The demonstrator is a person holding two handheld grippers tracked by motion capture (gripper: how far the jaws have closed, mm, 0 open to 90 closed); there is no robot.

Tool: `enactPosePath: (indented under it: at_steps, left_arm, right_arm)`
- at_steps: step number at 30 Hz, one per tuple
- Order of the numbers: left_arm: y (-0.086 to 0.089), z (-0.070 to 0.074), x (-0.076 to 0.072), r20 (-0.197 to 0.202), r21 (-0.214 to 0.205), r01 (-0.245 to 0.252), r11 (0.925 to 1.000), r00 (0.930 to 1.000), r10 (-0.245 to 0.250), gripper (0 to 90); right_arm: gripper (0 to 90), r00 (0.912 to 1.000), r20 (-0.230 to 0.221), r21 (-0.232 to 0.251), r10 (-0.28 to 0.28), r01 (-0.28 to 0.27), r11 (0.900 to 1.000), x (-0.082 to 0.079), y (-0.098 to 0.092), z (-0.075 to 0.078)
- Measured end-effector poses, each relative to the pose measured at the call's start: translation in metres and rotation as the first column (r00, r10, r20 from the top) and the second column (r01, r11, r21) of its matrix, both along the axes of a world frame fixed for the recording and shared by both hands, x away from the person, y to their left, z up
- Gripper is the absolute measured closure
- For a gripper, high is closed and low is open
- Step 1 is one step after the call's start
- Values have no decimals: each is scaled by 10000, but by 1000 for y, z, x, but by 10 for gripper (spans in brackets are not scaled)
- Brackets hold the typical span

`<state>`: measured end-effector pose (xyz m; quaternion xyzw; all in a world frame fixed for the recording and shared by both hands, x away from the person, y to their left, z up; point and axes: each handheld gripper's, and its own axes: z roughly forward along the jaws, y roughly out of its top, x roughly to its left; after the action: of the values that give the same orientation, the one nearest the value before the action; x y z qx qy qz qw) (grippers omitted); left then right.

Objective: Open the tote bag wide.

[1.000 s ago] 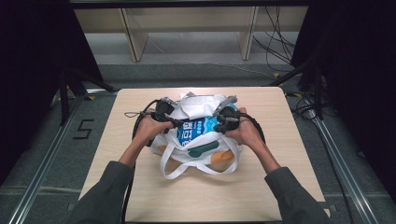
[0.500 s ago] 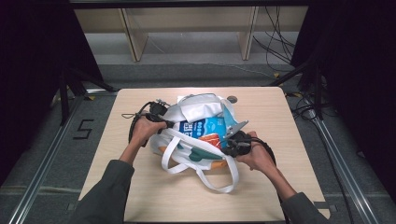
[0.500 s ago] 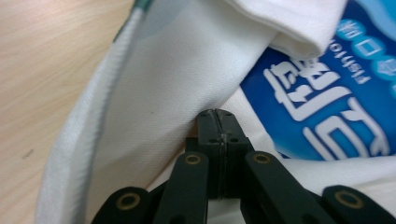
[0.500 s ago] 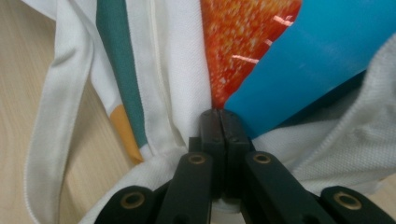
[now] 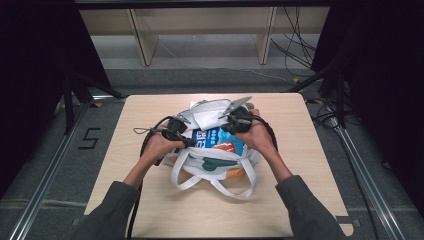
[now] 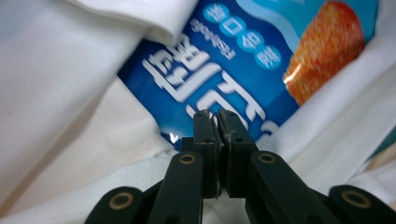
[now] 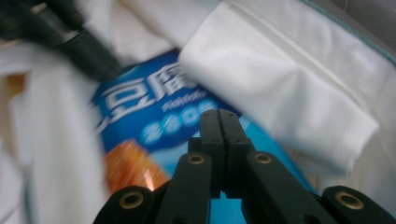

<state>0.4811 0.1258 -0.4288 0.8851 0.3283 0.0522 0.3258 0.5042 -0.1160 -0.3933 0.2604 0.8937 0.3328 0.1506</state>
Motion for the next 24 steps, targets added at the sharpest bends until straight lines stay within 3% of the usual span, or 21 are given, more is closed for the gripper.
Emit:
enactPosePath:
  at_steps: [2, 3, 5, 7, 8, 9, 12, 15, 17, 20, 22, 24]
  left_arm:
    - [3, -2, -5, -65, -71, 117, 9999, 9999, -117, 860]
    - [5, -4, -7, -104, -80, 246, 9997, 9996, -247, 862]
    - [6, -7, -14, -221, -261, 397, 9989, 9989, -403, 862]
    - [6, -9, -20, -322, -212, 738, 9970, 9967, -744, 866]
    - [5, -9, -23, -313, -71, 935, 9956, 9951, -936, 873]
    - [3, -12, -27, -229, 138, 1011, 9948, 9946, -1008, 875]
    - [0, -20, -36, -344, 216, 1176, 9928, 9926, -1168, 892]
    - [-1, -25, -44, -232, 326, 1289, 9911, 9915, -1282, 893]
    - [0, -25, -42, -290, 259, 1328, 9908, 9908, -1321, 894]
    - [1, -18, -39, -211, 226, 1245, 9920, 9921, -1241, 881]
    - [3, -7, -35, 62, 84, 1072, 9942, 9942, -1072, 860]
    - [8, 5, -26, 383, -177, 651, 9977, 9972, -644, 856]
  right_arm:
    - [900, 9998, -212, -204, -15, 10, 9998, 15, 13, -5]
    - [900, 9983, -523, -319, -260, 243, 9992, 20, 21, -7]
    - [900, 9993, -358, -765, 110, -137, 9970, 33, 33, -15]
    - [900, 9990, -445, -1219, -86, 31, 9925, 44, 42, -23]
    - [900, 9964, -757, -1224, -391, 297, 9920, 48, 46, -25]
    - [900, 9982, -411, -1408, -443, 381, 9893, 54, 48, -27]
    - [900, 9899, -360, -1916, -1369, 1276, 9731, 67, 53, -35]
    - [900, 9831, -211, -2815, -1821, 1690, 9446, 76, 53, -48]
    - [900, 9832, -337, -2780, -1797, 1635, 9466, 80, 50, -52]
    - [900, 9818, -434, -2611, -1851, 1677, 9506, 77, 48, -46]
    - [900, 9834, -312, -2205, -1785, 1674, 9609, 74, 43, -38]
    - [900, 9853, -381, -1377, -1665, 1599, 9775, 67, 35, -23]
